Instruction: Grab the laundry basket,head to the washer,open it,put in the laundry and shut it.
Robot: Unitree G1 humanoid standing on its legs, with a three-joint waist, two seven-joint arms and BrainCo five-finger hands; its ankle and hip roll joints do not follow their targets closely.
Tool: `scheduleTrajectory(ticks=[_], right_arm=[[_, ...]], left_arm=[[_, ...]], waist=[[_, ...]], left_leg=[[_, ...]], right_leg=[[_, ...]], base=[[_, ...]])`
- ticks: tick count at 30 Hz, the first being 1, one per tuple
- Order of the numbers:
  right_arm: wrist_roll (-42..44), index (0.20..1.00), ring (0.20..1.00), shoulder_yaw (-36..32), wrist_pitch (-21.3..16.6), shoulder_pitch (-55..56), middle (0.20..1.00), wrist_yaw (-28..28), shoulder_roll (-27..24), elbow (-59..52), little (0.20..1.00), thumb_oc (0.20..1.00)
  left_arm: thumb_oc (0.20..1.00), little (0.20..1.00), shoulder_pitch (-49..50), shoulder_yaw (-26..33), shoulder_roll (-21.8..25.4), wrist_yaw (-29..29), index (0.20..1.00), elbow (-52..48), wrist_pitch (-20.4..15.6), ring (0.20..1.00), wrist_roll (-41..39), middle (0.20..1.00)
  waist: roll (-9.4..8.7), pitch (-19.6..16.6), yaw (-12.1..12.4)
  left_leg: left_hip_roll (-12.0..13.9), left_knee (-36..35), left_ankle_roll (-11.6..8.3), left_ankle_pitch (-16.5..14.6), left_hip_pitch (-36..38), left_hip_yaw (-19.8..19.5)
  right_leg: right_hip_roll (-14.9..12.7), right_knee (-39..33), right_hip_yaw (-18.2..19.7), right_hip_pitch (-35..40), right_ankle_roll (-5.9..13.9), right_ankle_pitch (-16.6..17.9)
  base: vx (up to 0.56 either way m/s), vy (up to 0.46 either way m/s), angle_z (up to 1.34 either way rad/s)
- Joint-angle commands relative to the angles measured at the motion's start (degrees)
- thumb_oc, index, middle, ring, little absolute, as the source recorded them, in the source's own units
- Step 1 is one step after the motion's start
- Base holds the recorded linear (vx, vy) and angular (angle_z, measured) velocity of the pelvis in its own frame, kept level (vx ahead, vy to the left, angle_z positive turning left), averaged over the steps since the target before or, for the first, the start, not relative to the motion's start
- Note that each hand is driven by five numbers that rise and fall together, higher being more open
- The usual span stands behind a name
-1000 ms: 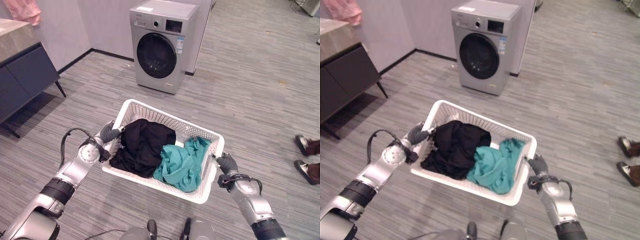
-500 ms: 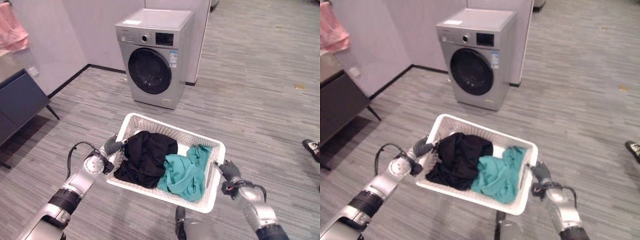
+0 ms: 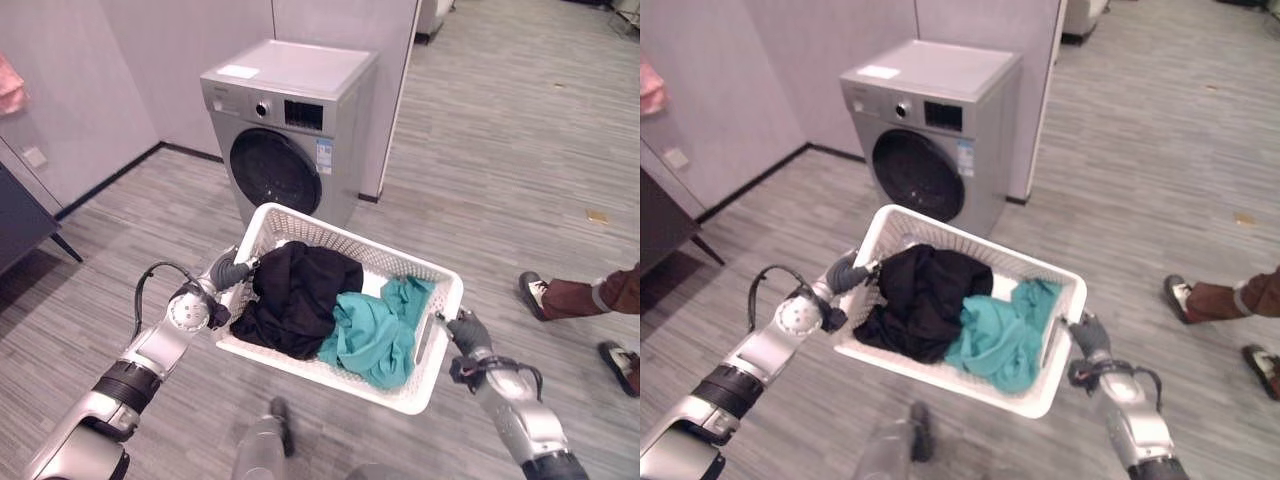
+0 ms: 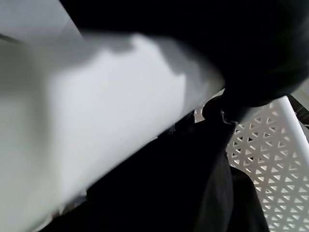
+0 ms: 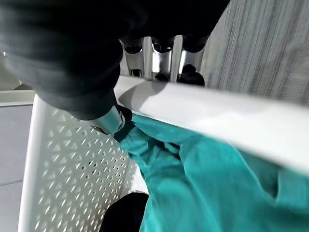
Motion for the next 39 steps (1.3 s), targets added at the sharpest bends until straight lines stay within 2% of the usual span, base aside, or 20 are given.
scheduleTrajectory(ticks=[1, 4, 5, 8, 9, 10, 11, 12, 13, 14, 15, 18, 19, 20, 22, 23, 24, 25, 29, 39], right_arm=[[1.2, 0.200, 0.200, -2.9, -5.8, -2.8, 0.200, 4.0, -0.1, -1.5, 0.200, 0.200], [1.0, 0.200, 0.200, -0.7, -5.4, -5.0, 0.200, 4.4, 0.9, -0.2, 0.200, 0.200], [0.6, 0.200, 0.200, 0.0, -5.3, -5.8, 0.200, 4.7, 1.4, 0.8, 0.200, 0.200], [0.4, 0.200, 0.200, 0.2, -5.2, -6.2, 0.200, 4.9, 1.8, 1.5, 0.200, 0.200], [0.0, 0.200, 0.200, 0.7, -5.2, -6.3, 0.200, 5.1, 2.2, 1.9, 0.200, 0.200], [-1.6, 0.200, 0.200, 1.1, -4.4, -6.7, 0.200, 5.6, 3.1, 2.3, 0.200, 0.200], [-1.6, 0.200, 0.200, 1.1, -4.4, -6.7, 0.200, 5.6, 3.1, 2.3, 0.200, 0.200], [-2.8, 0.200, 0.200, 2.2, -4.3, -8.3, 0.200, 5.5, 3.5, 2.4, 0.200, 0.200], [-3.7, 0.200, 0.200, 2.6, -4.3, -8.7, 0.200, 5.4, 3.8, 2.5, 0.200, 0.200], [-4.0, 0.200, 0.200, 2.3, -4.3, -8.7, 0.200, 5.4, 4.3, 2.8, 0.200, 0.200], [-4.1, 0.200, 0.200, 2.0, -4.4, -8.6, 0.200, 5.2, 4.8, 2.9, 0.200, 0.200], [-3.4, 0.200, 0.200, 1.2, -4.5, -8.0, 0.200, 5.6, 4.9, 3.1, 0.200, 0.200], [-3.2, 0.200, 0.200, 1.0, -4.5, -7.9, 0.200, 5.6, 4.7, 3.1, 0.200, 0.200], [-2.8, 0.200, 0.200, 0.7, -4.5, -7.5, 0.200, 5.7, 4.7, 2.9, 0.200, 0.200], [-2.8, 0.200, 0.200, 0.3, -4.8, -6.9, 0.200, 5.5, 4.6, 2.4, 0.200, 0.200], [-2.2, 0.200, 0.200, 0.0, -4.9, -6.2, 0.200, 5.5, 4.8, 2.0, 0.200, 0.200], [-2.1, 0.200, 0.200, 0.0, -4.9, -6.1, 0.200, 5.5, 4.8, 2.0, 0.200, 0.200], [-1.3, 0.200, 0.200, -0.2, -5.1, -6.1, 0.200, 5.4, 5.2, 2.2, 0.200, 0.200], [-0.4, 0.200, 0.200, 0.0, -5.6, -6.0, 0.200, 5.4, 5.6, 2.9, 0.200, 0.200], [3.8, 0.200, 0.200, -0.2, -6.9, -5.2, 0.200, 5.2, 6.0, 5.0, 0.200, 0.200]], left_arm=[[0.200, 0.200, -7.0, 8.9, 3.8, 4.2, 0.200, 3.0, -0.5, 0.200, -1.7, 0.200], [0.200, 0.200, -5.5, 9.8, 4.6, 4.1, 0.200, 2.7, -0.6, 0.200, -2.4, 0.200], [0.200, 0.200, -4.3, 10.2, 5.2, 4.2, 0.200, 2.8, -0.8, 0.200, -2.1, 0.200], [0.200, 0.200, -3.3, 10.2, 5.8, 3.8, 0.200, 3.0, -0.9, 0.200, -2.3, 0.200], [0.200, 0.200, -2.7, 10.5, 6.2, 3.7, 0.200, 3.1, -1.0, 0.200, -2.5, 0.200], [0.200, 0.200, -2.1, 10.6, 7.3, 3.8, 0.200, 3.2, -1.1, 0.200, -2.8, 0.200], [0.200, 0.200, -2.1, 10.6, 7.3, 3.8, 0.200, 3.2, -1.1, 0.200, -2.8, 0.200], [0.200, 0.200, -2.3, 10.3, 7.8, 4.3, 0.200, 2.9, -1.0, 0.200, -3.1, 0.200], [0.200, 0.200, -2.7, 10.0, 7.7, 4.6, 0.200, 3.0, -1.0, 0.200, -3.5, 0.200], [0.200, 0.200, -3.2, 10.0, 7.6, 4.8, 0.200, 3.2, -0.9, 0.200, -3.6, 0.200], [0.200, 0.200, -3.7, 9.8, 7.4, 4.9, 0.200, 3.1, -0.7, 0.200, -3.6, 0.200], [0.200, 0.200, -4.6, 9.2, 7.0, 4.5, 0.200, 2.1, -1.0, 0.200, -3.4, 0.200], [0.200, 0.200, -4.8, 9.0, 6.8, 4.3, 0.200, 1.8, -1.2, 0.200, -3.5, 0.200], [0.200, 0.200, -5.4, 8.5, 6.5, 4.2, 0.200, 1.6, -1.4, 0.200, -3.3, 0.200], [0.200, 0.200, -6.2, 7.6, 5.5, 4.5, 0.200, 1.9, -1.8, 0.200, -2.6, 0.200], [0.200, 0.200, -7.5, 6.6, 4.4, 5.3, 0.200, 3.0, -1.6, 0.200, -1.6, 0.200], [0.200, 0.200, -7.5, 6.6, 4.4, 5.3, 0.200, 3.0, -1.6, 0.200, -1.6, 0.200], [0.200, 0.200, -7.0, 6.8, 3.8, 5.0, 0.200, 2.8, -1.8, 0.200, -1.7, 0.200], [0.200, 0.200, -4.6, 7.8, 3.2, 4.7, 0.200, 2.0, -2.0, 0.200, -2.6, 0.200], [0.200, 0.200, -3.7, 7.4, 2.6, 4.8, 0.200, 2.3, -2.0, 0.200, -4.3, 0.200]], waist=[[-5.84, -1.2, 3.8], [-5.43, -2.1, 5.0], [-5.57, -3.7, 5.6], [-6.52, -4.7, 5.9], [-7.35, -5.4, 6.5], [-8.06, -5.4, 6.6], [-8.04, -5.5, 6.6], [-7.10, -4.3, 5.9], [-5.80, -3.4, 5.3], [-5.44, -2.9, 5.1], [-5.14, -2.6, 4.8], [-4.47, -2.2, 4.0], [-4.15, -2.2, 3.8], [-3.97, -2.1, 3.8], [-4.07, -1.6, 3.4], [-5.39, -1.8, 3.4], [-5.38, -1.8, 3.3], [-6.06, -2.7, 4.2], [-6.32, -4.0, 4.7], [-6.18, -4.8, 5.1]], left_leg=[[-3.4, -15.4, -9.89, -4.6, -2.0, -8.5], [-2.7, -16.9, -9.43, -3.5, -0.8, -9.1], [-2.7, -17.5, -8.83, -1.0, 1.8, -8.8], [-3.0, -14.9, -8.28, -1.1, 2.2, -8.4], [-4.0, -13.0, -7.69, -2.0, 2.4, -8.0], [-5.5, -11.2, -5.59, -4.2, 4.4, -7.2], [-5.5, -11.2, -5.60, -4.2, 4.4, -7.2], [-5.9, -10.5, -3.19, -6.6, 6.6, -7.7], [-5.3, -10.8, -2.52, -7.2, 8.3, -8.2], [-5.5, -11.1, -1.93, -7.7, 9.6, -8.5], [-5.8, -11.7, -1.58, -8.3, 11.1, -9.3], [-6.1, -13.1, -2.83, -9.2, 13.7, -12.3], [-5.7, -13.3, -3.37, -9.4, 13.8, -13.4], [-5.6, -13.4, -3.74, -9.8, 13.8, -14.7], [-5.6, -12.8, -4.07, -10.4, 14.2, -16.2], [-6.3, -12.5, -4.54, -11.1, 14.3, -16.9], [-6.3, -12.5, -4.54, -11.1, 14.4, -17.0], [-6.2, -13.0, -5.17, -10.8, 14.2, -17.5], [-5.5, -14.5, -6.17, -10.5, 14.6, -18.7], [-4.3, -16.6, -7.80, -9.4, 14.9, -22.8]], right_leg=[[-3.0, -35.0, -0.6, 15.0, 3.31, 13.6], [-2.5, -33.0, 1.2, 16.2, 2.97, 10.9], [-2.7, -31.1, 1.6, 17.1, 3.30, 9.4], [-3.6, -27.7, 1.8, 17.0, 4.46, 9.2], [-5.0, -24.0, 1.4, 16.5, 6.07, 11.5], [-8.6, -12.1, 1.1, 12.3, 10.26, 21.1], [-8.5, -12.1, 1.1, 12.2, 10.25, 21.1], [-9.9, 3.1, 2.8, 6.8, 12.38, 27.9], [-9.7, 8.7, 2.6, 3.5, 12.42, 28.5], [-10.6, 12.1, 2.3, 0.8, 12.45, 26.4], [-11.9, 11.1, 1.7, -0.8, 11.37, 23.9], [-13.8, -6.3, -1.7, -0.9, 8.82, 15.7], [-14.0, -12.8, -1.9, -0.3, 8.55, 15.9], [-14.4, -18.3, -0.5, -0.6, 8.73, 16.9], [-14.6, -20.9, 2.7, -2.7, 9.43, 20.0], [-14.4, -25.6, 2.6, -0.2, 9.50, 19.5], [-14.4, -25.9, 2.4, 0.1, 9.50, 19.6], [-14.3, -28.8, 0.0, 2.8, 9.77, 19.9], [-13.4, -31.7, -2.9, 5.1, 9.60, 19.8], [-11.4, -31.7, -6.3, 6.3, 8.06, 17.3]], base=[[0.74, 0.107, 0.29], [0.62, 0.109, -0.15], [0.45, 0.104, -0.26], [0.44, 0.129, -0.29], [0.58, 0.269, -0.17], [0.46, 0.230, -0.10], [0.45, 0.305, 0.42], [0.23, 0.192, -0.33], [0.28, 0.228, -0.31], [0.21, 0.131, -0.15], [0.26, 0.078, 0.11], [0.28, -0.049, 0.43], [0.21, -0.149, 0.57], [0.17, -0.144, 0.58], [0.17, -0.142, 0.78], [0.13, -0.115, 0.72], [0.18, -0.224, 0.52], [0.09, -0.136, 0.39], [0.10, -0.147, 0.33], [0.04, -0.075, 0.20]])
